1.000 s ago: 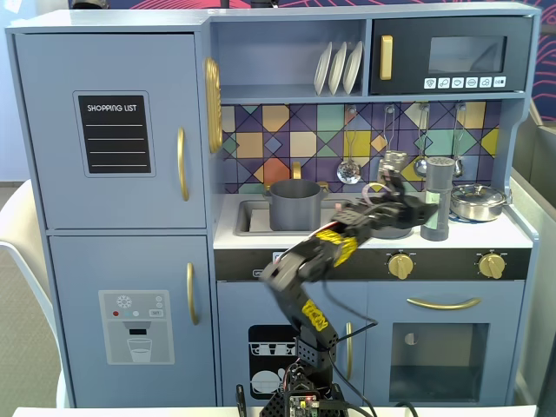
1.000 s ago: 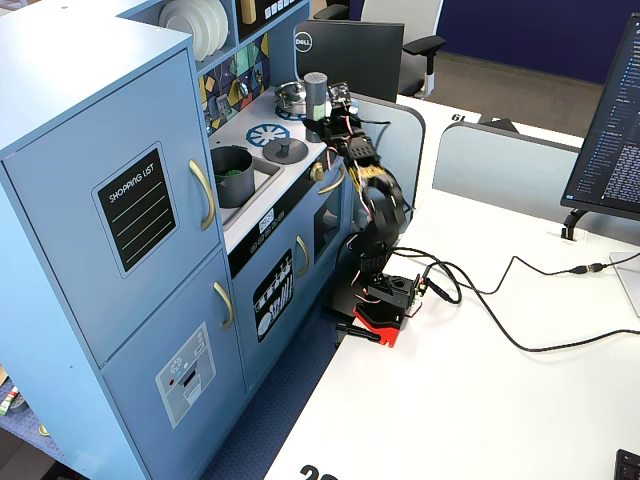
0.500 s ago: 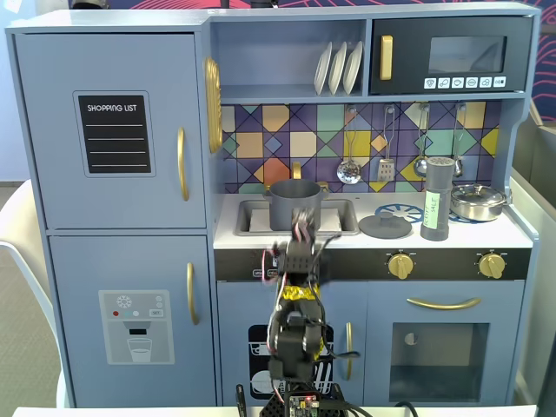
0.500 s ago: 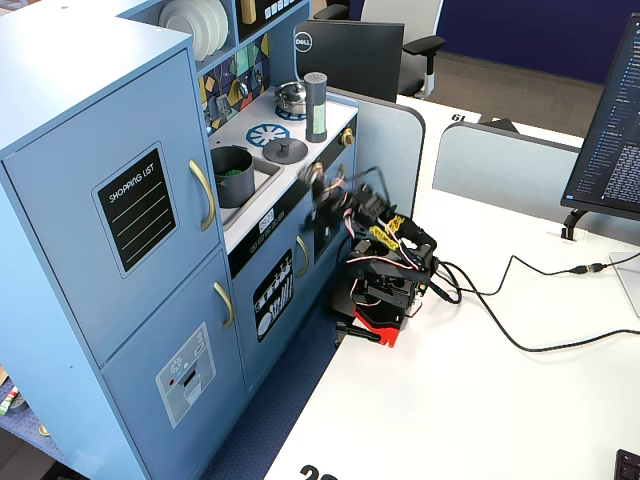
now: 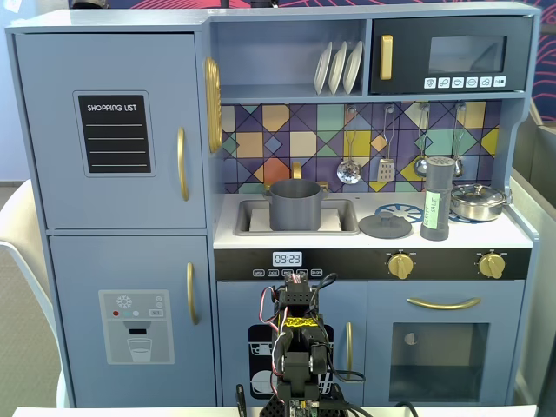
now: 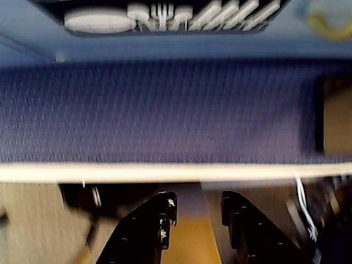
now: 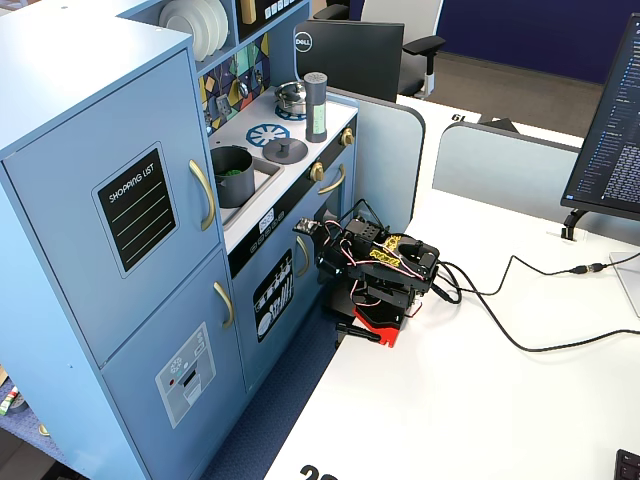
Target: Put salt in the gray recipient
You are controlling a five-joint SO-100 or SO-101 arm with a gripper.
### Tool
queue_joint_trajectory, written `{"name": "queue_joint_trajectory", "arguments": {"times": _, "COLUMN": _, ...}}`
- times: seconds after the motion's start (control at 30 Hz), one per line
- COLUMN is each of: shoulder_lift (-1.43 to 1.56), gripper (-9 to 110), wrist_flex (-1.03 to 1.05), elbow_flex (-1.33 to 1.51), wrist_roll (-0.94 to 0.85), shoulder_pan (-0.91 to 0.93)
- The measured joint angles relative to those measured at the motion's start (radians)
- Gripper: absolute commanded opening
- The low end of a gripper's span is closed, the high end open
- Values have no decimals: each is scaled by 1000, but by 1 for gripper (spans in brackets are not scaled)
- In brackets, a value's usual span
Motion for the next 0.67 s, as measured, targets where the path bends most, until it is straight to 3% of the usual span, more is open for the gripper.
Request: {"name": "queue_joint_trajectory", "arguments": {"times": 0.67, "shoulder_lift": 3, "gripper": 5, "wrist_flex": 23, "elbow_flex": 0, "wrist_roll": 0, "shoulder_pan": 0}}
